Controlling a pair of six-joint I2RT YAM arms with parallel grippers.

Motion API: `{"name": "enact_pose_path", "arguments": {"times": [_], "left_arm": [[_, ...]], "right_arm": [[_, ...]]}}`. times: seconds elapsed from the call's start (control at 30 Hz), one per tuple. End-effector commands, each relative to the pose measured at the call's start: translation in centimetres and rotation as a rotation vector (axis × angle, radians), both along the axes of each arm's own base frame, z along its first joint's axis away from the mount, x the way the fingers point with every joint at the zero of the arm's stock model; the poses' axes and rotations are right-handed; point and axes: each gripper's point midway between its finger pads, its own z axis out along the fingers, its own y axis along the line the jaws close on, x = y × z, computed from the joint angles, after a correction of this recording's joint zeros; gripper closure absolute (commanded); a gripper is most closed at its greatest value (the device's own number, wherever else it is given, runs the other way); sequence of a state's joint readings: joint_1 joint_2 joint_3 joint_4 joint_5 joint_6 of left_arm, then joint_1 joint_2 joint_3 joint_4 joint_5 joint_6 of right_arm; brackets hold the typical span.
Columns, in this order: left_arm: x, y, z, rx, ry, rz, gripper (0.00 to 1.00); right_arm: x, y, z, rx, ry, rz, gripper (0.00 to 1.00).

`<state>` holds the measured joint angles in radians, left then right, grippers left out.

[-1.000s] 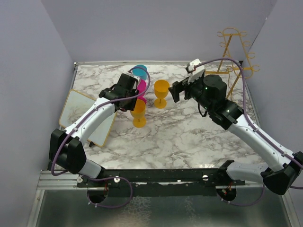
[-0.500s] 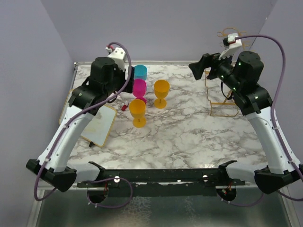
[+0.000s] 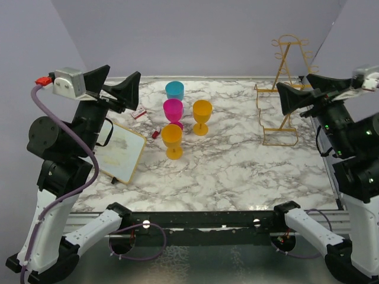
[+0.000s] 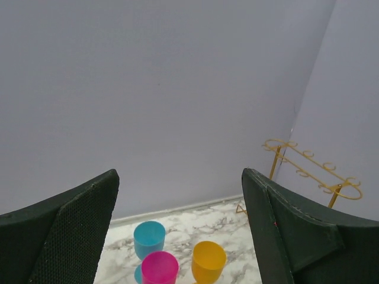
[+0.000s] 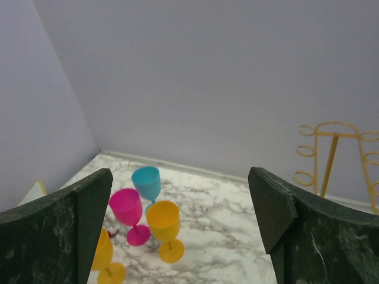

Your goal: Take the wine glass off the wine glass rack

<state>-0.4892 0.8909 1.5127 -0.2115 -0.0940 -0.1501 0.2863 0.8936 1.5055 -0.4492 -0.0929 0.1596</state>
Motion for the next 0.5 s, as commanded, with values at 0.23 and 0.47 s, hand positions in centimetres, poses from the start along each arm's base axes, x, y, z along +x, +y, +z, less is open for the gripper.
{"name": "enact_pose_path", "arguments": {"times": [0.23, 0.47], "left_arm": [[-1.1, 2.1, -0.6, -0.027, -0.072, 0.080, 0.09], [-1.3, 2.9, -1.0, -0.030, -0.055, 0.108, 0.08]], "right_arm": [[-0.7, -1.4, 0.9, -0.008, -0.019, -0.062, 0.01], [-0.8, -0.2, 0.3, -0.002, -0.025, 0.006, 0.01]]}}
